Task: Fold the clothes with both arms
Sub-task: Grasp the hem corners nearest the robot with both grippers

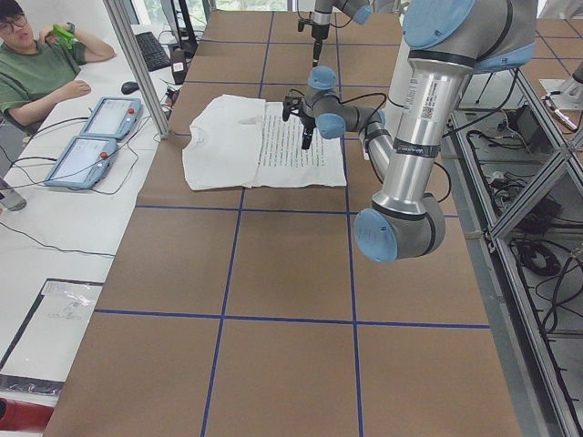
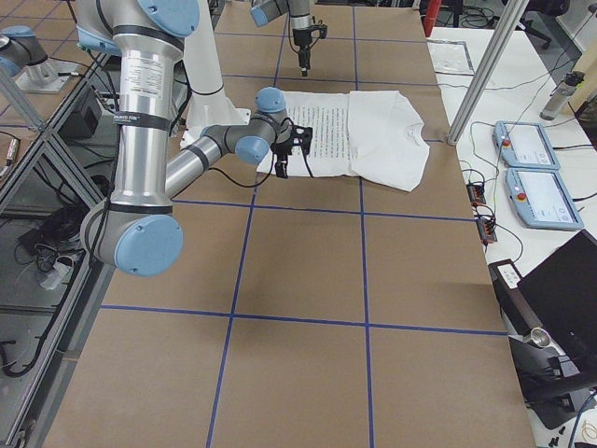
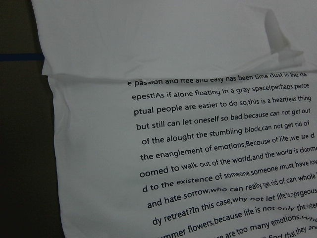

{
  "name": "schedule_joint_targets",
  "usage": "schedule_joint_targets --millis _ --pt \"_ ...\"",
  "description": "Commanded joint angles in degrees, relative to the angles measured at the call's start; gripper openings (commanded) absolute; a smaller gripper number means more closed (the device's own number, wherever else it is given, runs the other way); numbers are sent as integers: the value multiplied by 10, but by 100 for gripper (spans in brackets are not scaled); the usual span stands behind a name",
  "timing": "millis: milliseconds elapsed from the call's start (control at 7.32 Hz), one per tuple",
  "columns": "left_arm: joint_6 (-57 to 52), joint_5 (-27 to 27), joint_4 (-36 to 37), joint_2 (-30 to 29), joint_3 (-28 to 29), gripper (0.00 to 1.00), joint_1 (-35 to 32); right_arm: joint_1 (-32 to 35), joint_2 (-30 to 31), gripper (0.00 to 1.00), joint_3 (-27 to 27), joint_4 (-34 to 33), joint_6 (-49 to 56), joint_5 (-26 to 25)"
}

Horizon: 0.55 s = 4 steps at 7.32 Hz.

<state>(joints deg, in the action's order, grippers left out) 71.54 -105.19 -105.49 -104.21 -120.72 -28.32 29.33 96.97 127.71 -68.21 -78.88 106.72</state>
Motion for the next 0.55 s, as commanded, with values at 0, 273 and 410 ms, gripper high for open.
schedule_joint_targets --millis 0,273,410 --pt "75 74 -22 42 -2 100 76 -118 9 100 8 4 -85 -117" --pt "84 78 -26 73 1 100 95 -169 9 100 8 7 -116 -172" --pt "100 80 -26 76 11 99 118 -174 9 100 8 7 -116 -172"
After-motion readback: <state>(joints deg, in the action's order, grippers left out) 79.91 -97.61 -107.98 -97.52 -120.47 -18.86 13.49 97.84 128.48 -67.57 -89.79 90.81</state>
